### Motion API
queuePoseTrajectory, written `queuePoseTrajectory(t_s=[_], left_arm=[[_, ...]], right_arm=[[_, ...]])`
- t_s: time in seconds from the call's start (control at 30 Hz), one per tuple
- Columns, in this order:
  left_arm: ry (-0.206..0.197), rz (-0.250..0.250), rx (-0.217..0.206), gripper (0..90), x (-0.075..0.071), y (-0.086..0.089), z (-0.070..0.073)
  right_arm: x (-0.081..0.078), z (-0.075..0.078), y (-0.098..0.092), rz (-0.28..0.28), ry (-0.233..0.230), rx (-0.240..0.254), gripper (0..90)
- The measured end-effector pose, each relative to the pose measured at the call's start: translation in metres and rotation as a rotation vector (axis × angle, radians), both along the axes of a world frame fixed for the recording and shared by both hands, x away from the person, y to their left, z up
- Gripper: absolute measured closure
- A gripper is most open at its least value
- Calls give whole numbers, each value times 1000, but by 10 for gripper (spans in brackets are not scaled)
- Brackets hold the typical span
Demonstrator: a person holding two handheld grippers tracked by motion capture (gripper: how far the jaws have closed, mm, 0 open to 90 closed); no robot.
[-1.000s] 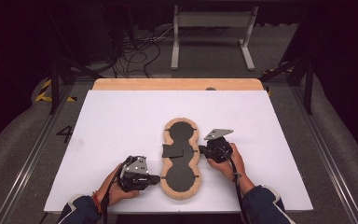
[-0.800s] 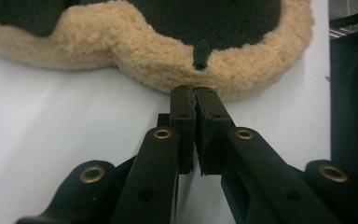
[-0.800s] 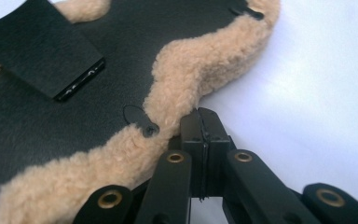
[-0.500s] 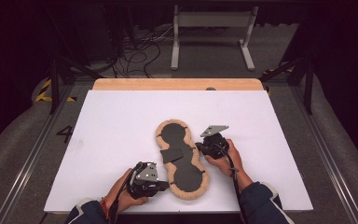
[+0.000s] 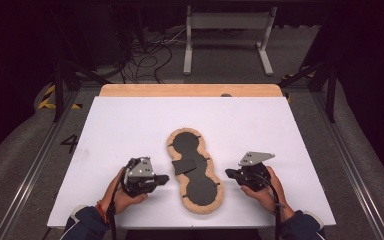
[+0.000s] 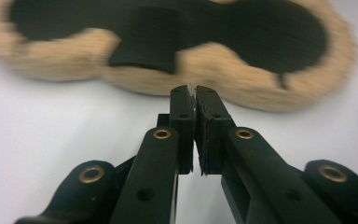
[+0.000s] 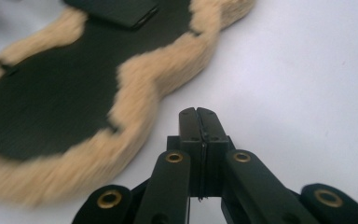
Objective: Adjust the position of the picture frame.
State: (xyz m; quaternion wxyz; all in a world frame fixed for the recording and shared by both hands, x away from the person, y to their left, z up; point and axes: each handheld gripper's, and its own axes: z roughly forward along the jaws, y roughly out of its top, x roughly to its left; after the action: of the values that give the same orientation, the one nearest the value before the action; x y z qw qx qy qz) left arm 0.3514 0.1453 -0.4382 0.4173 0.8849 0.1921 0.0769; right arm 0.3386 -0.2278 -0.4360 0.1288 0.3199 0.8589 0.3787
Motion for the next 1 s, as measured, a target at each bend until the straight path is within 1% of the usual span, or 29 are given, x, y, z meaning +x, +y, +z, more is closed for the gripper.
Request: queuePoseTrajectory(t_s=[0.03,0.07,0.1,0.13,0.17,0.2,0.23,0.3,0.33,0.37,0.4,0.43,0.47,0.5,0.53,0.57,0.6,0.67,0.7,0.73,0.77,0.8,0.83,0.87,0.9,0.97,1.0], left_arm=[[0,31,-9,868,7,5,1],[-8,65,-10,874,15,10,3],[-8,93,-19,881,23,14,4],[-5,124,-37,883,32,19,5],[6,142,-46,883,39,22,6],[-2,164,-44,882,47,23,8],[-3,175,-53,879,51,23,9],[-17,181,-43,874,63,20,12],[-21,189,-48,869,69,17,14],[-21,188,-53,869,75,15,15],[-21,188,-53,870,75,15,15],[-30,192,-49,870,79,13,16],[-24,204,-45,874,86,9,18],[-11,216,-57,877,91,7,18],[-18,216,-56,877,95,6,18],[-11,224,-40,878,104,0,18],[-11,224,-40,878,104,0,18],[-13,237,-28,878,115,-7,16],[-2,239,-23,875,118,-9,16],[0,255,-29,873,125,-11,15],[-4,267,-25,874,129,-12,14],[22,285,-28,870,138,-14,12],[22,285,-28,868,138,-14,12],[30,296,-29,868,142,-16,11],[28,303,-10,864,148,-19,9],[43,315,-10,851,155,-25,7],[39,320,-5,842,158,-29,6]], right_arm=[[0,0,0,0,0,0,900],[-7,0,-3,4,3,13,900],[-14,0,-6,7,11,27,900],[-19,-1,-8,13,14,30,900],[-25,-2,-8,22,20,34,900],[-30,-3,-8,27,20,34,900],[-35,-4,-8,34,19,28,900],[-42,-5,-6,52,20,29,900],[-45,-5,-4,64,24,35,900],[-50,-6,-2,75,24,29,900],[-50,-6,-2,75,24,29,900],[-53,-6,0,87,23,22,900],[-56,-7,2,99,19,15,900],[-63,-8,7,121,19,11,900],[-63,-8,7,121,19,11,900],[-68,-9,11,146,22,4,900],[-68,-9,11,146,22,4,900],[-72,-10,15,166,24,2,900],[-74,-11,17,178,28,1,900],[-75,-12,19,185,29,-3,900],[-77,-14,25,205,30,-8,900],[-77,-14,27,211,31,-9,900],[-78,-15,29,214,33,-8,900],[-78,-15,29,214,33,-8,900],[-78,-16,31,220,35,-9,900],[-79,-18,37,230,36,-21,900],[-80,-19,40,234,38,-23,900]])
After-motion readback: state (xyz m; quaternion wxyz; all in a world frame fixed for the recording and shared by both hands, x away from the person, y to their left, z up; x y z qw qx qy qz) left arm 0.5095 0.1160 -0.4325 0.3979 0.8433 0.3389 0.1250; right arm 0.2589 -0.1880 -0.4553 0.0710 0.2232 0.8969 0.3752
